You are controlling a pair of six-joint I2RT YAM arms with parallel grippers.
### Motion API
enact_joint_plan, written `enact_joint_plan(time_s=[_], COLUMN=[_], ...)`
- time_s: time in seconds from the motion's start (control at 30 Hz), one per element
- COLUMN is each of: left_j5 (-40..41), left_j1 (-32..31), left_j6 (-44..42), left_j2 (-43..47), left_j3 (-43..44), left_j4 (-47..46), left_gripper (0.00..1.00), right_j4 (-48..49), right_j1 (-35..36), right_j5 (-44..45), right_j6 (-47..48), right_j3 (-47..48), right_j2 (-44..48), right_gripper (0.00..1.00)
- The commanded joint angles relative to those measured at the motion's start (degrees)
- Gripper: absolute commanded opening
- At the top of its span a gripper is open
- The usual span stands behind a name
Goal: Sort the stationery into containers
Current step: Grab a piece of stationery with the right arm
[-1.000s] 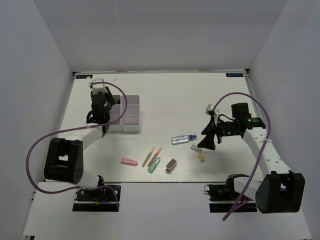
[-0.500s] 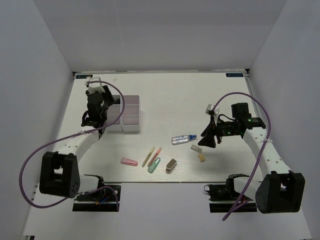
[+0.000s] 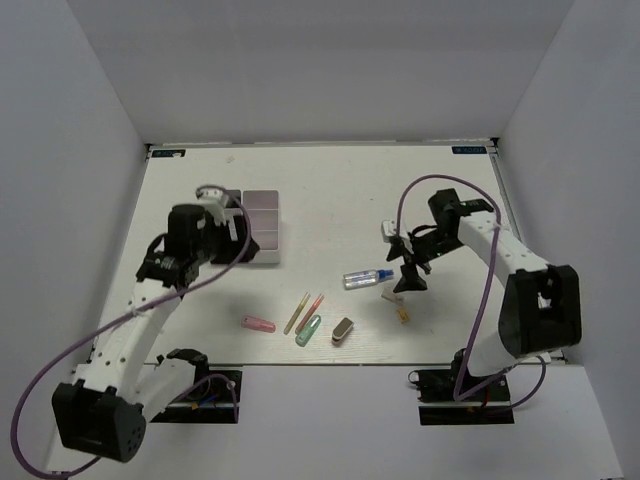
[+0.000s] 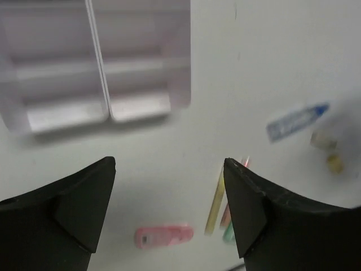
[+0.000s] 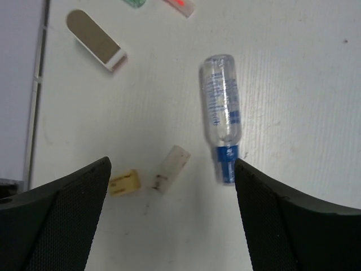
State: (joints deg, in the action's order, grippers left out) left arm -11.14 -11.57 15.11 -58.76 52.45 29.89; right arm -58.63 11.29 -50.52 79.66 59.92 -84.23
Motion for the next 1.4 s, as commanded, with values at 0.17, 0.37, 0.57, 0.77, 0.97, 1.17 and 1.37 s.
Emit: enact_joint_plan(time_s=[0.17, 0.37, 0.57, 0.77, 0.97, 1.17, 1.37], left_j5=[1.0, 3.6, 6.4, 7.5, 7.5, 7.7, 8.9], left_j1=[-1.9, -2.1, -2.0, -2.1, -2.0, -2.0, -2.1], left_j6=[-1.8, -2.6, -3.3, -3.3, -3.4, -3.4, -3.5], left_j2=[16.7, 22.6, 27.0, 29.1, 30.5, 30.5, 30.9], left_j3=[-17.0, -19.8, -20.7, -20.5, -20.5, -20.7, -20.8], left_j4=[8.5, 6.8, 7.6, 7.8, 7.7, 7.8, 7.9], left_gripper=[0.91, 0.91, 0.91, 0.91, 0.91, 0.91, 0.91], right_j4=[15.0, 21.5, 19.0, 13.0, 6.3, 4.8, 7.2], right_j1=[11.5, 20.2, 27.5, 32.4, 34.9, 35.7, 36.4], right_j5=[12.6, 24.1, 34.2, 46.2, 50.3, 53.4, 52.4], right_j6=[8.2, -1.4, -7.8, -6.9, -5.6, -9.9, -18.0], right_j3=[2.6, 5.1, 12.0, 17.8, 17.0, 19.0, 21.9], right_j2=[-6.9, -12.9, -20.2, -25.0, -27.0, -30.8, -34.4], right_gripper=[0.86, 0.83, 0.8, 0.77, 0.72, 0.57, 0.22])
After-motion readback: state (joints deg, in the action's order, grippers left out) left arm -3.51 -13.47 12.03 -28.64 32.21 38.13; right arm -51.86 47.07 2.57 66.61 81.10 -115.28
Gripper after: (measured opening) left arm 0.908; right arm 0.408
